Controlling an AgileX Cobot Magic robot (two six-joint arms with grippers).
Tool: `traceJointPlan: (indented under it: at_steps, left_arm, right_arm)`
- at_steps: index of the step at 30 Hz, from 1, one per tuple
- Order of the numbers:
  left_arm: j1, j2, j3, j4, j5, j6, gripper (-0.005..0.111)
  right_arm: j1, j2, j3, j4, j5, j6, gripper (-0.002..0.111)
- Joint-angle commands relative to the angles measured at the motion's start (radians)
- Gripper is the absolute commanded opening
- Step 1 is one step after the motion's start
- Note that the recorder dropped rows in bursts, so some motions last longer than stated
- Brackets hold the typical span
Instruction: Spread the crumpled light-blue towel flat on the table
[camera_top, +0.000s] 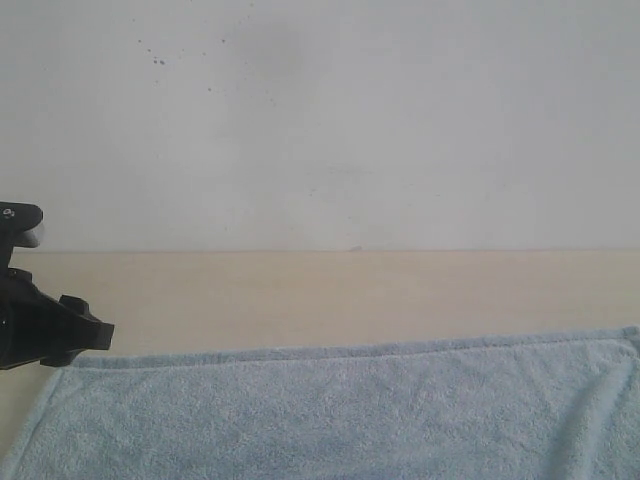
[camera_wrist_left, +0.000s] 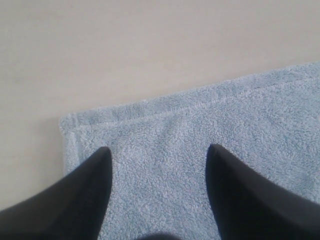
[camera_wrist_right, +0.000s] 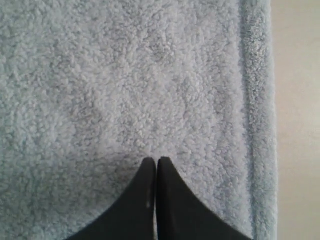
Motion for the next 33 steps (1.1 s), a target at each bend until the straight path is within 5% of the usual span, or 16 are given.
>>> traceJointPlan:
  at_steps: [1, 22, 33]
  left_arm:
    - [-0.004, 0.001, 0.009, -0.008, 0.002, -0.009, 0.053]
    - [-0.004, 0.001, 0.009, -0.008, 0.000, -0.009, 0.053]
    - [-0.004, -0.015, 0.009, -0.046, 0.001, -0.009, 0.053]
  right_arm:
    - [-0.004, 0.001, -0.004, 0.002, 0.094, 0.019, 0.000]
    - [-0.002, -0.049, 0.045, 0.029, 0.293, 0.160, 0.000]
    - [0.002, -0.511, 0.039, -0.104, -0.074, 0.217, 0.000]
